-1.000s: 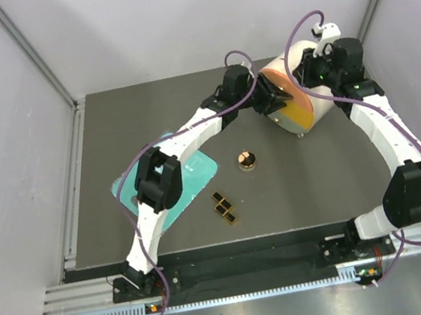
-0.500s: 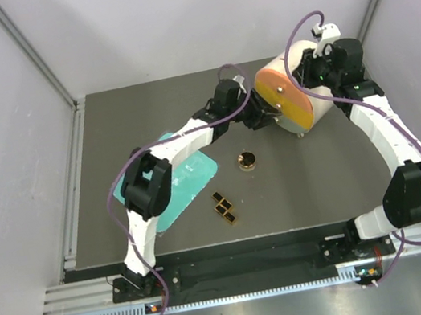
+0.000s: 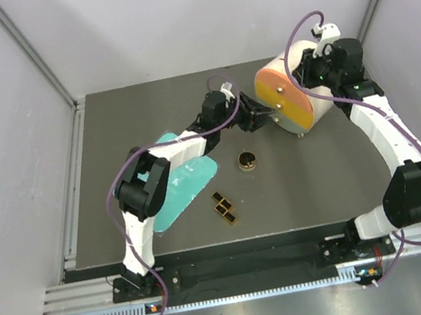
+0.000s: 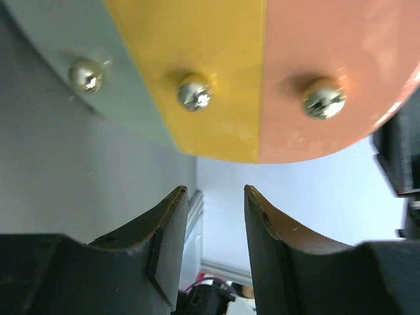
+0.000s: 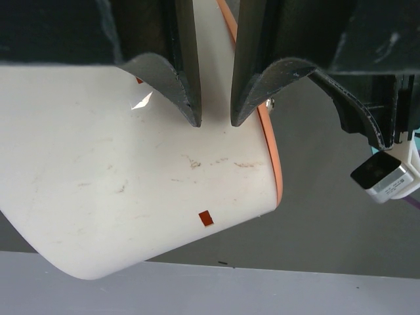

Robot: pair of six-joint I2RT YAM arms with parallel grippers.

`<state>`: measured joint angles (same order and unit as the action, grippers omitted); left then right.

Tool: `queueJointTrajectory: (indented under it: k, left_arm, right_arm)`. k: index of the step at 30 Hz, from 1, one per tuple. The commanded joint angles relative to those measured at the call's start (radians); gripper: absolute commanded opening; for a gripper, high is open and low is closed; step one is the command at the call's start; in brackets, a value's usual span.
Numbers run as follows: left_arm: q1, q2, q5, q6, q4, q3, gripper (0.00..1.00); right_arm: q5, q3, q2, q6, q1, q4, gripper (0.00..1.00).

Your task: Organize the makeup

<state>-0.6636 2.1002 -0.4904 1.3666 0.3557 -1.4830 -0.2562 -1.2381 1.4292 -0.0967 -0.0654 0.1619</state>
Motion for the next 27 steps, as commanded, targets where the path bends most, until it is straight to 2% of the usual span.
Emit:
queueJointTrajectory:
  k: [1,16,27]
  left_arm:
    - [0.012,0.037,-0.036,0.1,0.212,-0.03,0.44]
    - [0.015,0.145,-0.039,0.141,0.253,-0.114,0.46]
    - [0.015,0.222,-0.031,0.144,0.215,-0.214,0.45]
  right_arm:
    - [0.012,0.088,0.109,0.009,-0.01,0.372,0.26]
    - [0.011,0.077,0.145,0.012,-0.01,0.375,0.26]
    - [0.0,0.062,0.178,0.012,-0.01,0.375,0.26]
